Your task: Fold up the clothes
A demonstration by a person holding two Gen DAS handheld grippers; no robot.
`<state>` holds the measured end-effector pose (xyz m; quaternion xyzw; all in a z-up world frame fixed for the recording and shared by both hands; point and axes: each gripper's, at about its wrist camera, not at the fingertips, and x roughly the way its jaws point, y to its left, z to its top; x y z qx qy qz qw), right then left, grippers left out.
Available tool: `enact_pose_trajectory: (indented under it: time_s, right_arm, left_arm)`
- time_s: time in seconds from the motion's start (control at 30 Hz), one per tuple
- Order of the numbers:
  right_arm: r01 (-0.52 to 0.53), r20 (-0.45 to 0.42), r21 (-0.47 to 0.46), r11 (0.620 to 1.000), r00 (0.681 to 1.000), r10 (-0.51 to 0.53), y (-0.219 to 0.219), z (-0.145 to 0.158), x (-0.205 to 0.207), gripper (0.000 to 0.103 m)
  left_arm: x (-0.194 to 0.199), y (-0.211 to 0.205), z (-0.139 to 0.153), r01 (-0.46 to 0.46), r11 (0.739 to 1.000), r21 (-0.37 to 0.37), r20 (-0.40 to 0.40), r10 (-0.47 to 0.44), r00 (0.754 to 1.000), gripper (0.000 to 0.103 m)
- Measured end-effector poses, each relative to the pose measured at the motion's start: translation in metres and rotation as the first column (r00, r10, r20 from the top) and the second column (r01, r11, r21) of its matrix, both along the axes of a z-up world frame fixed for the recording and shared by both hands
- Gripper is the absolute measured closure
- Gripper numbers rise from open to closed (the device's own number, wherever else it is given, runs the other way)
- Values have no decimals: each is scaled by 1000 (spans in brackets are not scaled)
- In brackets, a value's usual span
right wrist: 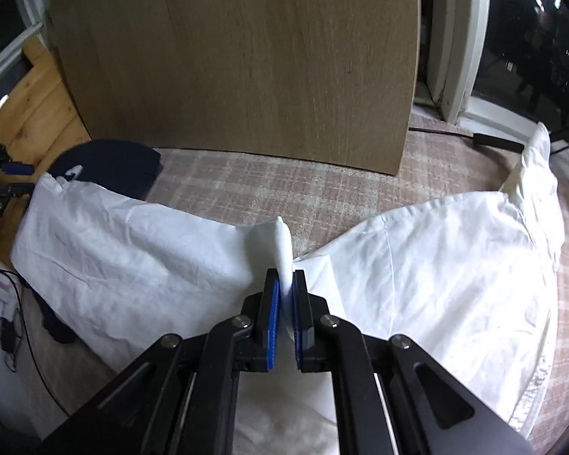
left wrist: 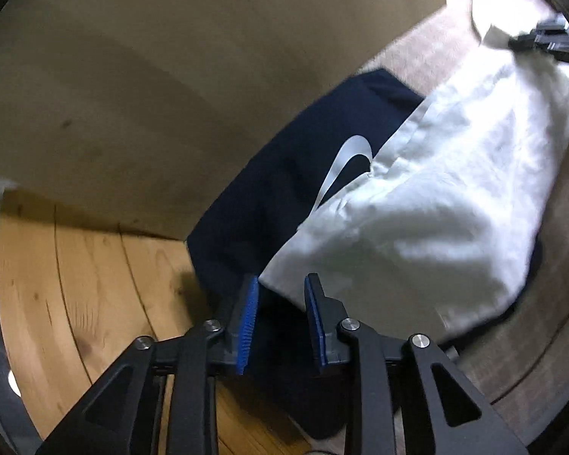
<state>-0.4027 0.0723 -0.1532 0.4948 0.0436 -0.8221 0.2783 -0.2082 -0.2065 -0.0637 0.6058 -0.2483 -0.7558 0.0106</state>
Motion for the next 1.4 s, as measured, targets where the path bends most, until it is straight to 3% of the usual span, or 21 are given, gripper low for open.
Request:
enact_pose_trajectory:
  time_s: [0.1, 0.17, 0.27, 0.37, 0.47, 0.57, 0.63, 0.7, 0.8, 0.87, 0.93, 1.0, 1.07, 1.1, 1.2, 1.3, 1.4]
  right_arm:
    - [-3, 10, 27, 1000, 1000, 2, 2, 4, 1, 93]
    - [11, 2, 87, 996, 1000, -11, 0, 7, 2, 77]
    - [13, -99, 99, 995, 995, -3, 0, 34, 24, 74]
    - [-42, -136, 109, 993, 989, 57, -8, 51, 44, 62]
    - [-132, -112, 68, 989, 984, 139, -19, 59, 63, 62]
    - [-248, -74, 32, 968, 966, 250, -33, 49, 85, 56]
    - [-318, -54, 61, 946, 946, 321, -42, 35, 100, 52]
    - [-376, -28, 98, 922, 925, 380, -48, 17, 113, 52]
    - [-360, 1, 171, 917, 931, 365, -50, -7, 112, 52]
    - [-330, 30, 191, 924, 943, 331, -47, -16, 104, 53]
    - [-299, 67, 172, 939, 954, 291, -39, -18, 96, 56]
    - [-284, 102, 161, 945, 957, 271, -32, -19, 91, 56]
    - [-294, 131, 175, 940, 953, 273, -27, -18, 91, 55]
    - [-304, 135, 159, 939, 949, 284, -27, -10, 91, 55]
    - [-334, 141, 109, 936, 938, 318, -26, 14, 90, 55]
    - [-346, 5, 62, 936, 938, 346, -40, 57, 76, 55]
    - [-372, -103, 68, 926, 920, 378, -67, 74, 56, 53]
  left_arm:
    - [25, 3, 7, -4, 998, 60, -15, 5, 1000, 69]
    - [41, 9, 5, -12, 994, 110, -27, 15, 1000, 68]
    - [66, 27, -3, 8, 986, 169, -51, 1, 999, 68]
    - [69, 43, -14, 37, 988, 151, -96, -22, 995, 68]
    - [68, 54, -23, 51, 989, 140, -132, -32, 991, 70]
    - [58, 50, -21, 24, 984, 179, -133, 0, 991, 95]
    - [54, 50, -11, 26, 980, 197, -135, 1, 991, 96]
    - [47, 49, 4, 52, 986, 160, -155, -26, 988, 97]
    - [43, 59, 40, 97, 990, 101, -218, -73, 973, 97]
    - [50, 67, 60, 138, 984, 112, -262, -105, 959, 95]
    - [64, 64, 40, 139, 983, 119, -215, -111, 970, 92]
    - [77, 50, -6, 81, 988, 135, -78, -71, 994, 92]
    - [93, 37, -41, 9, 989, 147, 29, -14, 999, 90]
    - [99, 31, -46, -10, 986, 167, 42, 3, 999, 90]
    - [111, 15, -33, -49, 970, 239, 3, 50, 999, 82]
    - [105, -5, -11, -78, 960, 270, -70, 101, 992, 73]
    - [93, -22, -7, -112, 953, 281, -92, 143, 985, 65]
